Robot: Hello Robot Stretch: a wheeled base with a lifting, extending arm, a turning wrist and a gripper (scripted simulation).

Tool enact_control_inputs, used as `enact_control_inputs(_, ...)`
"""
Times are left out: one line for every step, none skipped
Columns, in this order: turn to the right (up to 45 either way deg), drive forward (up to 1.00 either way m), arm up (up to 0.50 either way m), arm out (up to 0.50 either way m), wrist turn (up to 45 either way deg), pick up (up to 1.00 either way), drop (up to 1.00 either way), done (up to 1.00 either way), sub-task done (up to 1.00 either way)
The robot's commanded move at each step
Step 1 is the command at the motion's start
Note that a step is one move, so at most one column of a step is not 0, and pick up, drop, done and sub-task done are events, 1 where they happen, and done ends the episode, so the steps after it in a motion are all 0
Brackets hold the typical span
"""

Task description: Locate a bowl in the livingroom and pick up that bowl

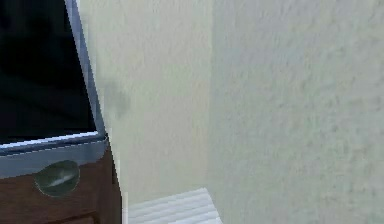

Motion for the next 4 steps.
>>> enact_control_inputs(0.0, 0.15, 0.0, 0.0, 0.0, 0.0, 0.0, 0.0, 0.0)
enact_control_inputs(-45.0, 0.0, 0.0, 0.0, 0.0, 0.0, 0.0, 0.0, 0.0)
enact_control_inputs(-45.0, 0.0, 0.0, 0.0, 0.0, 0.0, 0.0, 0.0, 0.0)
enact_control_inputs(-39.0, 0.0, 0.0, 0.0, 0.0, 0.0, 0.0, 0.0, 0.0)
